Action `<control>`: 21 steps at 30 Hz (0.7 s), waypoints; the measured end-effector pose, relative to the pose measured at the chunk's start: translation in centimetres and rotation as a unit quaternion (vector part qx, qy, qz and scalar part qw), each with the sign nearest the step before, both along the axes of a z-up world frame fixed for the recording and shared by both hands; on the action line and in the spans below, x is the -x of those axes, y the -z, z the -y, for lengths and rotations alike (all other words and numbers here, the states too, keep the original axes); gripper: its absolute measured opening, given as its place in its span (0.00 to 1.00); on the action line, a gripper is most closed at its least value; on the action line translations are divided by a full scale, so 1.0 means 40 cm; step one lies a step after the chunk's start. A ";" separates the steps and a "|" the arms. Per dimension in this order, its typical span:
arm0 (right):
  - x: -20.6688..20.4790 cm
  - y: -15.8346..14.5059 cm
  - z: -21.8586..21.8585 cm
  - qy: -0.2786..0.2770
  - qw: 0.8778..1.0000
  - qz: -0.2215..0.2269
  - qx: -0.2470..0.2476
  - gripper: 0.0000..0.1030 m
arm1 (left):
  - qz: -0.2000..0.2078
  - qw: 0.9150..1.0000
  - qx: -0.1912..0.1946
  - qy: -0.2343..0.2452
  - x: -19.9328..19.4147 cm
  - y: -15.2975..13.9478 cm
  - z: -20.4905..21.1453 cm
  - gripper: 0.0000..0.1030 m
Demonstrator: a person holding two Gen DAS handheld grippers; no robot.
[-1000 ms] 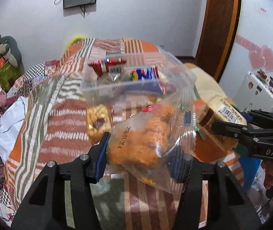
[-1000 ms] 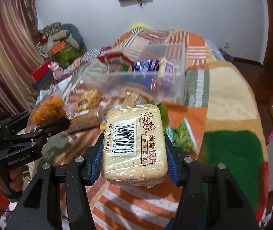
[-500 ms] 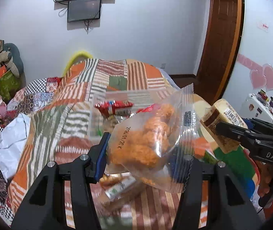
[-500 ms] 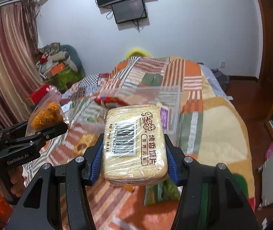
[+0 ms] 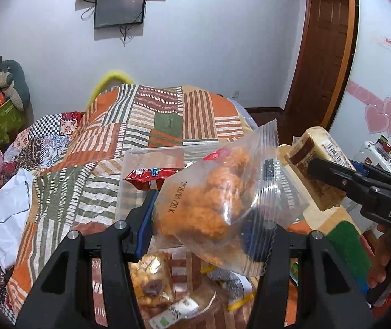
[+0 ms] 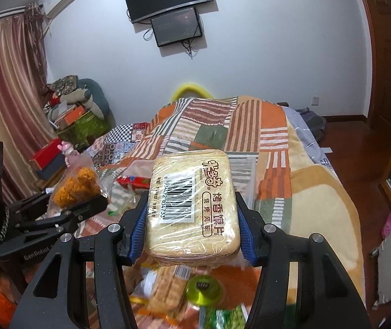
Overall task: Organize snacks
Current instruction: 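Place both held bags into the clear box and open both tools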
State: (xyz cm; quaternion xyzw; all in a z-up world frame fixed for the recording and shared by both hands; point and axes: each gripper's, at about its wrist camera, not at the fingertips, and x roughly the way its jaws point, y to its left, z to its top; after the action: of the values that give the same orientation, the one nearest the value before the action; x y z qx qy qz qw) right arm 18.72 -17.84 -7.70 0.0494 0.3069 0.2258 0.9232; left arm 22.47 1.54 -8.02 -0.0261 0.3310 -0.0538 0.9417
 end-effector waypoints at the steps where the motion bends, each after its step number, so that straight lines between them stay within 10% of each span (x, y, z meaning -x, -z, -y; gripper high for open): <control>1: -0.010 0.004 -0.003 0.001 1.000 -0.002 0.002 0.51 | -0.002 1.000 0.000 0.000 -0.009 0.006 0.000 0.51; 21: -0.144 0.115 -0.051 0.003 0.997 -0.070 0.034 0.51 | -0.035 0.999 -0.036 -0.015 -0.162 0.109 0.026 0.52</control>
State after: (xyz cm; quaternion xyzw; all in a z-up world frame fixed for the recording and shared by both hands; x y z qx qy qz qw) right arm 24.49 -15.80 -12.28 0.0344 0.3785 0.2082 0.9012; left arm 28.94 0.49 -12.39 0.0006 0.3647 -0.0270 0.9307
